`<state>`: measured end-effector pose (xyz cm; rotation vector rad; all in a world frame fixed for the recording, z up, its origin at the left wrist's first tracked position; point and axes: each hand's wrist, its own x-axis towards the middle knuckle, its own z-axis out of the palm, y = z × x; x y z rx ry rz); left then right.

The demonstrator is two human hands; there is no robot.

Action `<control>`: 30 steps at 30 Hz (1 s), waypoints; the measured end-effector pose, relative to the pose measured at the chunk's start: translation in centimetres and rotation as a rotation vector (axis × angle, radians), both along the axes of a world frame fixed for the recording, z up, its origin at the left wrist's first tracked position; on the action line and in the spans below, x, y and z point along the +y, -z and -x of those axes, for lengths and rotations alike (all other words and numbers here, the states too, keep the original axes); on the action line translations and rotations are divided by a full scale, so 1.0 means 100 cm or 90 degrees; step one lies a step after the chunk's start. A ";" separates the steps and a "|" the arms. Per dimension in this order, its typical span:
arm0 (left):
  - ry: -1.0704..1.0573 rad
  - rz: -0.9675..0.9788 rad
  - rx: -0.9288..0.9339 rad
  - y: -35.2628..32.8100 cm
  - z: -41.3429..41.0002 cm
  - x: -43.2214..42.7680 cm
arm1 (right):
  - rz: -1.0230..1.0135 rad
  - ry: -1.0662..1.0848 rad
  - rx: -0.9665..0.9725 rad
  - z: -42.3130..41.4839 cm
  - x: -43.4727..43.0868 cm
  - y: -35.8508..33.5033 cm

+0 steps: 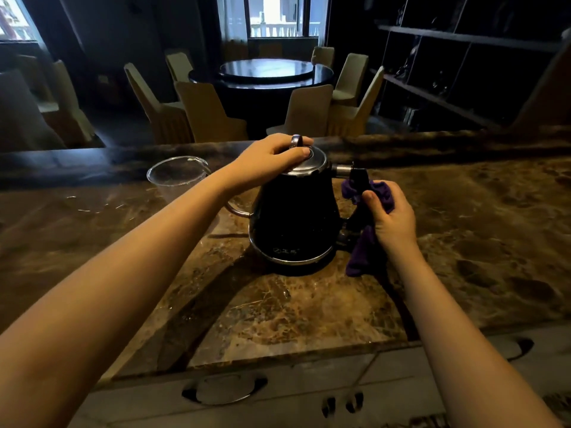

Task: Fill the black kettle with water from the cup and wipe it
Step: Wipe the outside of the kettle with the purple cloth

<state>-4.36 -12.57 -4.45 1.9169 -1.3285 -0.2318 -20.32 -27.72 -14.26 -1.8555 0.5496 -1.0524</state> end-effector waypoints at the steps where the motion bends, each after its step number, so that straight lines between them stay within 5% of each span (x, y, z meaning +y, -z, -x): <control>1: -0.004 0.011 -0.014 0.000 0.004 -0.001 | 0.003 0.040 -0.007 -0.002 0.001 0.000; 6: 0.000 0.008 0.027 -0.002 0.015 -0.002 | 0.098 0.138 -0.091 -0.020 0.026 -0.030; 10: -0.019 0.018 0.061 -0.002 0.017 -0.001 | 0.267 0.193 -0.017 -0.028 0.042 -0.022; 18: 0.025 -0.074 0.024 -0.012 0.010 -0.006 | 0.040 0.179 0.096 -0.006 0.033 0.020; 22: -0.013 -0.118 0.037 -0.012 0.006 -0.007 | 0.141 0.158 -0.080 -0.015 0.061 -0.010; 30: -0.011 -0.127 0.070 -0.011 0.008 -0.010 | 0.134 0.100 0.005 -0.023 0.094 0.014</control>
